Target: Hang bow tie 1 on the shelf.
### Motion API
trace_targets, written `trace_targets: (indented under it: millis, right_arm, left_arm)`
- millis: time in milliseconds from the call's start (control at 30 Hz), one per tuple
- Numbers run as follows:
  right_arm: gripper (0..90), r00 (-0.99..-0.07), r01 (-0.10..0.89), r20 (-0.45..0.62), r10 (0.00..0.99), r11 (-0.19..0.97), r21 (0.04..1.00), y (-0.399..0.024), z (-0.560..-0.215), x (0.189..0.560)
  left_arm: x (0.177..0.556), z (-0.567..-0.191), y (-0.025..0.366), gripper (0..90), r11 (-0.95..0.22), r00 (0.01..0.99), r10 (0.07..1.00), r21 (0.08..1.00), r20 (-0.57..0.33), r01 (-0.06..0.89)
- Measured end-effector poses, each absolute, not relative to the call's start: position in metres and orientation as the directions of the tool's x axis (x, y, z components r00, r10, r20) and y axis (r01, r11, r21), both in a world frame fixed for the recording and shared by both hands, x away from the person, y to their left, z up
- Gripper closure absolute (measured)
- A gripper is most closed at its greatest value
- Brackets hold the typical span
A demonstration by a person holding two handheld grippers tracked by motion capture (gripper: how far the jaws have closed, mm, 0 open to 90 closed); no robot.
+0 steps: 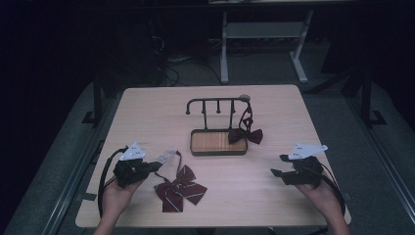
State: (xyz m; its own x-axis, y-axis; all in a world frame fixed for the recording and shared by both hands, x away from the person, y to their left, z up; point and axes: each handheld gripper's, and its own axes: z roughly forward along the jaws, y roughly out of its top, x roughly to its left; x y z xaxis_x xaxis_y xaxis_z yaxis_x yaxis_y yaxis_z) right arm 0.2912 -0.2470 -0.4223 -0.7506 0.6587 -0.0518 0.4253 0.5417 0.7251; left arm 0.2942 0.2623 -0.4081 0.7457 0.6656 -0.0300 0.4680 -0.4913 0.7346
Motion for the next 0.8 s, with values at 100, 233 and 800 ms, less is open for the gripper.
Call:
trace_targets:
  millis: [100,233,800]
  right_arm:
    - [37.9,-0.750,0.429,-0.047,0.659,0.540,0.724,-0.247,-0.424,0.292]
    - [38.0,-0.751,0.427,-0.048,0.659,0.540,0.725,-0.247,-0.424,0.292]
    - [38.2,-0.751,0.428,-0.045,0.659,0.537,0.726,-0.247,-0.424,0.293]
  left_arm:
    - [0.292,-0.395,0.259,87.6,-0.494,0.756,0.655,0.750,-0.012,0.440]
    - [0.291,-0.383,0.256,87.6,-0.485,0.764,0.645,0.768,-0.010,0.419]
    - [0.296,-0.357,0.245,88.0,-0.485,0.802,0.596,0.784,-0.028,0.387]
